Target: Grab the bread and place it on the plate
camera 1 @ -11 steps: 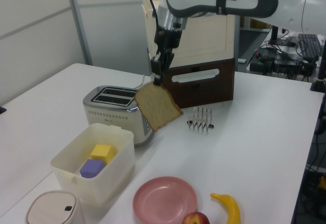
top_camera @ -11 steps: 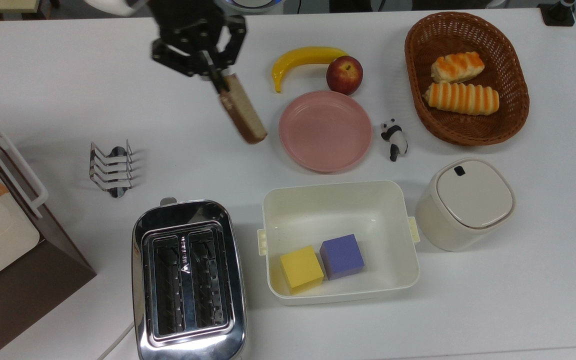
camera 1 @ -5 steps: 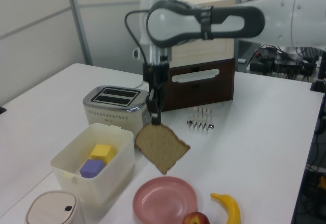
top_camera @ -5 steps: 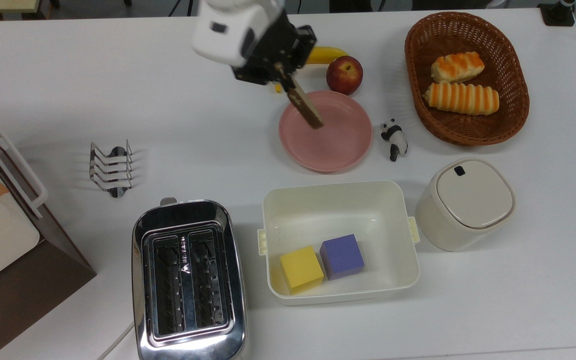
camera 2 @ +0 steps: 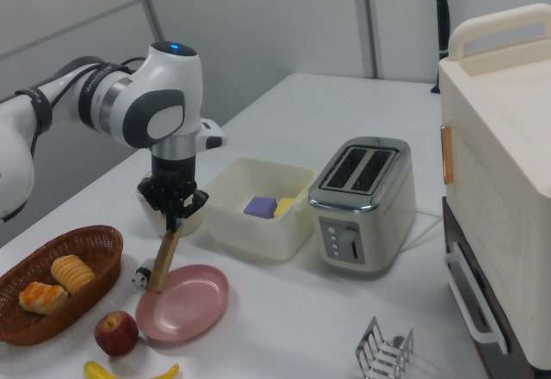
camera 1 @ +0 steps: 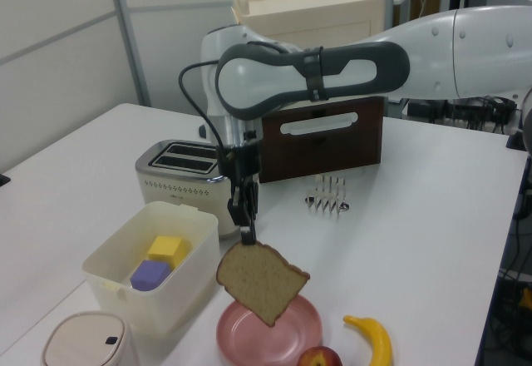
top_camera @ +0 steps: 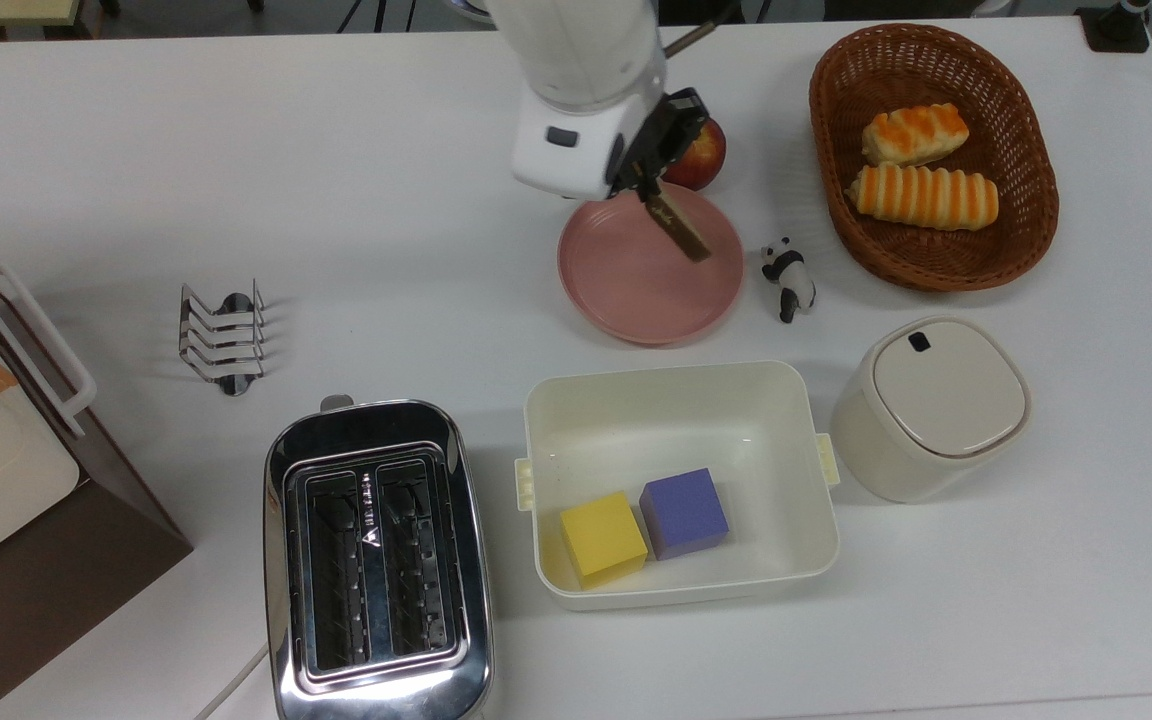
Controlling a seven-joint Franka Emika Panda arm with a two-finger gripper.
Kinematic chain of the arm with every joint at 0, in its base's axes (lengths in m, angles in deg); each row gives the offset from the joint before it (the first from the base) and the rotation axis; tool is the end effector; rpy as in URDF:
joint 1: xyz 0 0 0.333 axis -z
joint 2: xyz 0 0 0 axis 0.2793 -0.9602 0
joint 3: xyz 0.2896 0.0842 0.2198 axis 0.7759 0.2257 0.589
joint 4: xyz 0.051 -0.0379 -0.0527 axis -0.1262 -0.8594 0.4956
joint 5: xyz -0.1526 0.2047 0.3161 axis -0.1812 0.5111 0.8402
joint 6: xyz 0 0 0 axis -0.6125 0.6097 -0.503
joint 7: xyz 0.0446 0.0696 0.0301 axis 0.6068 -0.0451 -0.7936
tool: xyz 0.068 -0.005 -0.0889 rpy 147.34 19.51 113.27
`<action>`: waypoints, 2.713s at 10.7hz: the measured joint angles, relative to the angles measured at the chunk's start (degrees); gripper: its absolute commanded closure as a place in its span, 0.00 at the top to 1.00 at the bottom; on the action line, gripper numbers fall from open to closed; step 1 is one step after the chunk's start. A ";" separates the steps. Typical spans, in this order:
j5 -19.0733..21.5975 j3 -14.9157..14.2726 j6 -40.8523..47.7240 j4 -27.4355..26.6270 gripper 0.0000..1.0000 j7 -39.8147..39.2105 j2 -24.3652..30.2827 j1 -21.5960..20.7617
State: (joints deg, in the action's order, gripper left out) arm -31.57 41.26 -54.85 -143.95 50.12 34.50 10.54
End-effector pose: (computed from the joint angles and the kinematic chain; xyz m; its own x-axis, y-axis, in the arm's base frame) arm 0.6651 0.1275 0.5389 0.8996 0.4290 -0.0818 0.3883 -0.8713 -0.3000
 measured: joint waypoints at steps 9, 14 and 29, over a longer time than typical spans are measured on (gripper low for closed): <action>-1.36 0.01 0.46 -0.92 0.68 -0.06 -4.35 -3.89; -4.10 -0.93 0.46 0.21 1.00 -0.06 -4.06 -2.45; -16.68 -1.31 0.47 3.43 1.00 5.47 4.53 13.40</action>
State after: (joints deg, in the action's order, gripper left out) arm -48.25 39.96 -54.38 -140.52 55.59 39.02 23.94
